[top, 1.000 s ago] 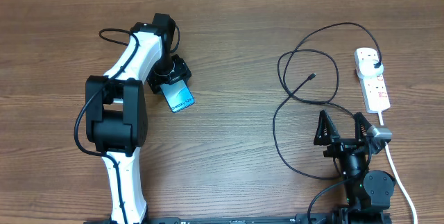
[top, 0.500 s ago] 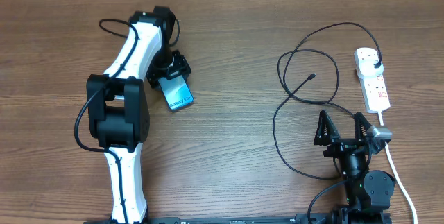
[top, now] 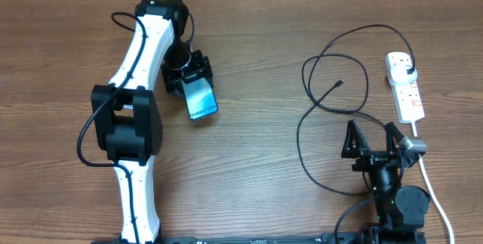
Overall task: Plug charger to phone and switch on socket
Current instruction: 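Lift the phone with the left gripper and tilt it upright, then reach the right gripper to the phone and grasp its edge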
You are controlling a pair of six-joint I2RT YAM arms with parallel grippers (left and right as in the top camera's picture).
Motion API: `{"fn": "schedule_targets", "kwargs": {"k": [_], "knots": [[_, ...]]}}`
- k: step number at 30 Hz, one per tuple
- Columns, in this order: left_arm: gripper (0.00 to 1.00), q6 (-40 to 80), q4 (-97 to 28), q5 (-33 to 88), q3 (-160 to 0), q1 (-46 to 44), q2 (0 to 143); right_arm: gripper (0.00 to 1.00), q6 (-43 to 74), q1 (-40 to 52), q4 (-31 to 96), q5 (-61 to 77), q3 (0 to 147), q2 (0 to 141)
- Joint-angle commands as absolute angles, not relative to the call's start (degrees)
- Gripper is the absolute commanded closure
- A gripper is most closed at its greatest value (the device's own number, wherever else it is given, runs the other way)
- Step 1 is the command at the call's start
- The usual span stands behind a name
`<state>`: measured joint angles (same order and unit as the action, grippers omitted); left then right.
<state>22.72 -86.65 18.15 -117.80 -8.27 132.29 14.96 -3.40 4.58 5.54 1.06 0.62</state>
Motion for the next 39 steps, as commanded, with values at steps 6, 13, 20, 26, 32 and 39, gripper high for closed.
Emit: {"fn": "schedule_targets", "kwargs": {"k": [6, 13, 20, 26, 32, 39], "knots": [[0.39, 12.91, -91.79, 35.22, -119.48, -8.69, 132.25, 0.0, 14.74, -3.73, 4.38, 5.21, 0.45, 0.16], [0.42, 7.64, -96.88, 42.76, -119.46, -8.67, 132.25, 0.0, 14.74, -3.73, 4.4, 5.21, 0.45, 0.16], [0.41, 7.88, -96.86, 51.13, -119.46, -8.67, 132.22, 0.0, 14.74, -3.73, 4.38, 5.21, 0.45, 0.16], [0.41, 7.9, -96.86, 57.08, -119.46, -8.64, 132.22, 0.0, 14.74, -3.73, 4.19, 5.23, 0.45, 0.16], [0.41, 8.23, -96.86, 60.34, -119.46, -8.54, 132.22, 0.0, 45.78, -3.73, 3.2, 19.33, 0.45, 0.16], [0.41, 8.8, -96.86, 63.09, -119.46, -8.56, 132.22, 0.0, 79.64, -3.73, -0.23, 25.52, 0.45, 0.16]]}}
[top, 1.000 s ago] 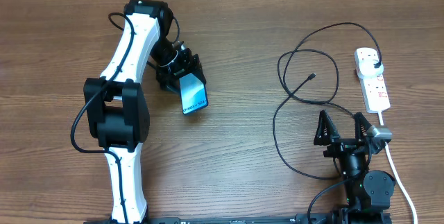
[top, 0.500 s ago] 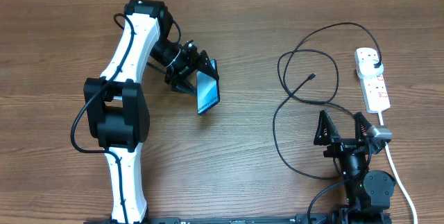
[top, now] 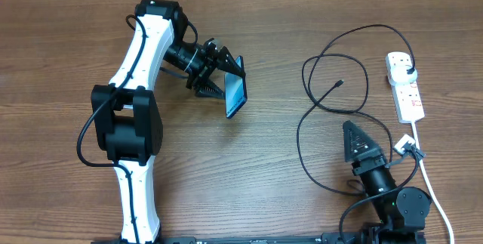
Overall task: Plug charger to phone and switch on socket
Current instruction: 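Reach the right gripper to the phone and grasp its edge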
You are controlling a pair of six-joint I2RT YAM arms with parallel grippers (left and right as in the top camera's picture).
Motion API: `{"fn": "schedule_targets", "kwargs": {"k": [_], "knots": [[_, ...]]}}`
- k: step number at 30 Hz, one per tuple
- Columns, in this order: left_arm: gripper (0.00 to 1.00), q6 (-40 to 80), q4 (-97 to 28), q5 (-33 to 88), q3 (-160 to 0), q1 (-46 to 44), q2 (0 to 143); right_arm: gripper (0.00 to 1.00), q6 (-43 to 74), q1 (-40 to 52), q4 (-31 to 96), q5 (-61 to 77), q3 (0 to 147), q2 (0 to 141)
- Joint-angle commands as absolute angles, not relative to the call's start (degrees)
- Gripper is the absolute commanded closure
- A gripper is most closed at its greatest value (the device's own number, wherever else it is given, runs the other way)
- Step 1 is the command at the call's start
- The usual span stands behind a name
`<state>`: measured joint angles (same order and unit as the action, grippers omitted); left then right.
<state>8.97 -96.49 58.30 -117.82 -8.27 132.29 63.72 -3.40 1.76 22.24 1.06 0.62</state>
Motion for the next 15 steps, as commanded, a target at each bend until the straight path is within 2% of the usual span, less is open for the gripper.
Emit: {"fn": "schedule_targets", "kwargs": {"k": [1, 2, 3, 4, 10, 15], "knots": [[0.41, 8.8, -96.86, 63.07, -119.46, -8.56, 132.22, 0.0, 74.7, -3.73, -1.19, 24.45, 0.45, 0.16], [0.41, 8.8, -96.86, 63.07, -119.46, -8.56, 132.25, 0.0, 69.47, -3.73, -2.46, 24.38, 0.45, 0.16], [0.41, 8.8, -96.86, 63.07, -119.46, -8.56, 132.22, 0.0, 58.85, -3.7, -4.67, 26.04, 0.49, 0.16], [0.41, 8.8, -96.86, 63.07, -119.46, -8.56, 132.22, 0.0, 55.46, -3.73, -5.26, 27.59, 0.69, 0.16], [0.41, 8.84, -96.86, 63.09, -119.46, -8.56, 132.22, 0.01, 53.28, -3.7, 1.39, 32.45, 7.46, 4.19], [0.41, 9.04, -96.86, 63.09, -119.46, -8.56, 132.25, 0.01, 45.91, -3.57, 9.52, 33.21, 16.95, 14.79]]}}
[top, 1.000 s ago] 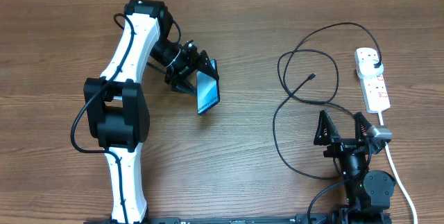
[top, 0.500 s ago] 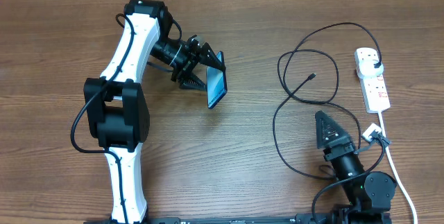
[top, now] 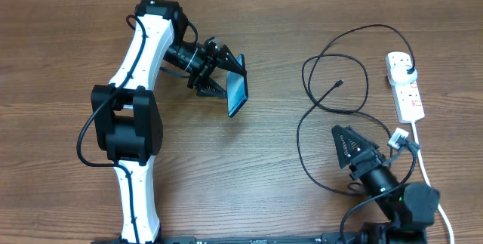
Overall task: Plug charger to phone and switch on socket
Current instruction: 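Reach the right gripper to the phone and grasp its edge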
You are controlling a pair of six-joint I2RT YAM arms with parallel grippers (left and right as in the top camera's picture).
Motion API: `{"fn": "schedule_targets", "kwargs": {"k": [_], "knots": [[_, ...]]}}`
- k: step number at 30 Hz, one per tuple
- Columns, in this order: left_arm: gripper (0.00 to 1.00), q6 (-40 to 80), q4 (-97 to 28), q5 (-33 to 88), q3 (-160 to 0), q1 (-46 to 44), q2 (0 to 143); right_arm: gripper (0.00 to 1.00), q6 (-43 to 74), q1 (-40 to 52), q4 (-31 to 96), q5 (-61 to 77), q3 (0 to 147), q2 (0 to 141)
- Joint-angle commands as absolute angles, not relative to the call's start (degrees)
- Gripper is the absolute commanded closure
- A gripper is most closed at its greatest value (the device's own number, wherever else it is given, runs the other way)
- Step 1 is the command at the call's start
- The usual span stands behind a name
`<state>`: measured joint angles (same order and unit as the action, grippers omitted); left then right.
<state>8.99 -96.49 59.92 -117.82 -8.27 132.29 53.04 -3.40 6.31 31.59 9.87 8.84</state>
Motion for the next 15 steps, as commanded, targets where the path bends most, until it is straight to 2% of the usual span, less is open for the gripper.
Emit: {"fn": "schedule_targets", "kwargs": {"k": [1, 5, 8, 12, 15], "knots": [[0.41, 9.02, -96.86, 63.09, -119.46, -8.56, 132.22, 0.01, 43.94, -3.33, 11.9, 33.19, 19.59, 17.76], [0.41, 9.02, -96.86, 63.09, -119.46, -8.56, 132.25, 0.01, 36.84, -0.45, 21.69, 33.19, 32.03, 30.41], [0.41, 8.99, -96.82, 63.09, -119.46, -8.56, 132.22, 0.01, 31.62, 6.02, 27.77, 32.75, 43.42, 41.47], [0.41, 8.97, -96.6, 63.09, -119.46, -8.56, 132.25, 0.01, 29.69, 17.63, 29.89, 22.28, 51.42, 52.88], [0.41, 8.99, -95.94, 63.09, -119.46, -8.56, 132.22, 0.0, 29.93, 26.3, 26.57, 16.51, 52.53, 60.36]]}}
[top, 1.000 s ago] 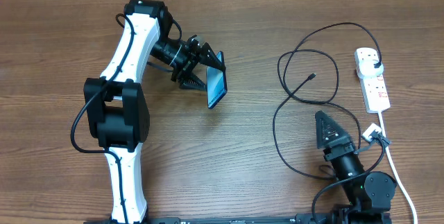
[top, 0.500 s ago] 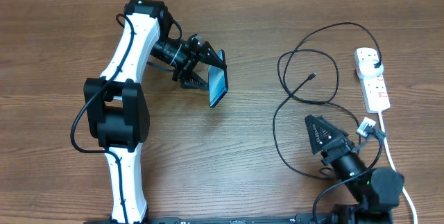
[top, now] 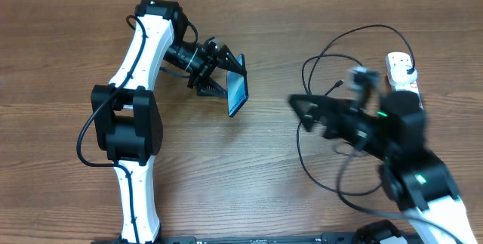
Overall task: Plug charger to phone and switch on socket
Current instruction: 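Reach the right gripper to the phone and grasp its edge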
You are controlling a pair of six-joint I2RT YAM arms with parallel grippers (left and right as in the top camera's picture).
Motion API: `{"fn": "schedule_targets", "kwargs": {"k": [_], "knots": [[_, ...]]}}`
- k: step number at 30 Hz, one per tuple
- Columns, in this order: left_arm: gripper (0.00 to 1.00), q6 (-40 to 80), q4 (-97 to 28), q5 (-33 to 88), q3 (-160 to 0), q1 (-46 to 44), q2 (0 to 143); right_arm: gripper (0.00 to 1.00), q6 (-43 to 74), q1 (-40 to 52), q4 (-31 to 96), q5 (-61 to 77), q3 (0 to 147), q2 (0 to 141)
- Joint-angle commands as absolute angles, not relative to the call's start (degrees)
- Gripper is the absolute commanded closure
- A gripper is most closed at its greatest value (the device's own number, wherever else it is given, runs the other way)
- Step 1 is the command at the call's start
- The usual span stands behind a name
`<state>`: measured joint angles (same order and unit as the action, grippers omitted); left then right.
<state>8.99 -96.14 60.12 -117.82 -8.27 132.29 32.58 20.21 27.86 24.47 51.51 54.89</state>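
My left gripper is shut on the phone, holding it on its edge left of centre, with its blue screen facing right. The black charger cable lies in loops on the right, its free plug tip resting inside them. The white power strip sits at the far right with the charger's plug in it; my right arm partly covers it. My right gripper is blurred, points left and hangs over the cable loops just below the plug tip. Its jaw state is unreadable.
The wooden table carries nothing else. The left arm stretches up the left side, and the right arm's white body fills the lower right corner. The strip's white lead is hidden under that arm.
My right arm was low at the front right edge; now its gripper is further back and to the left, over the cable loops, smeared by motion. The left gripper and phone have not moved.
First my left gripper held the phone screen up close to the left arm, and my right gripper stood open at the front right. Later the phone was on edge further right and the right wrist had rolled. Now the right gripper is above the cable.
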Motion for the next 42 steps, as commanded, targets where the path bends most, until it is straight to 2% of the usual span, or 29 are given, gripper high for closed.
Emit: {"fn": "schedule_targets", "kwargs": {"k": [1, 6, 12, 14, 19, 21, 41, 42], "knots": [[0.41, 8.99, -95.88, 63.11, -119.46, -8.56, 132.22, 0.0, 30.09, 27.94, 25.06, 16.58, 52.53, 62.35], [0.41, 9.02, -95.92, 63.11, -119.46, -8.56, 132.22, 0.0, 36.29, 32.49, 19.29, 16.82, 52.53, 70.37], [0.41, 9.02, -95.88, 63.11, -119.46, -8.56, 132.22, 0.0, 36.45, 36.07, 16.03, 15.16, 52.53, 72.77], [0.4, 9.02, -95.88, 63.13, -119.46, -8.56, 132.25, 0.0, 37.34, 38.0, 15.42, 10.35, 52.53, 72.77], [0.41, 9.02, -95.55, 64.18, -119.46, -8.56, 132.22, 0.0, 48.9, 44.21, 15.38, -13.58, 52.47, 72.95], [0.4, 9.06, -95.5, 64.18, -119.46, -8.56, 132.22, 0.0, 51.72, 45.34, 14.09, -18.26, 52.47, 73.21], [0.4, 9.26, -95.29, 65.65, -119.46, -8.56, 132.25, 0.0, 51.88, 49.58, 4.29, -22.17, 52.47, 83.57], [0.4, 9.26, -95.29, 65.65, -119.46, -8.56, 132.25, 0.03, 51.03, 49.91, 3.92, -22.9, 52.47, 83.88]]}}
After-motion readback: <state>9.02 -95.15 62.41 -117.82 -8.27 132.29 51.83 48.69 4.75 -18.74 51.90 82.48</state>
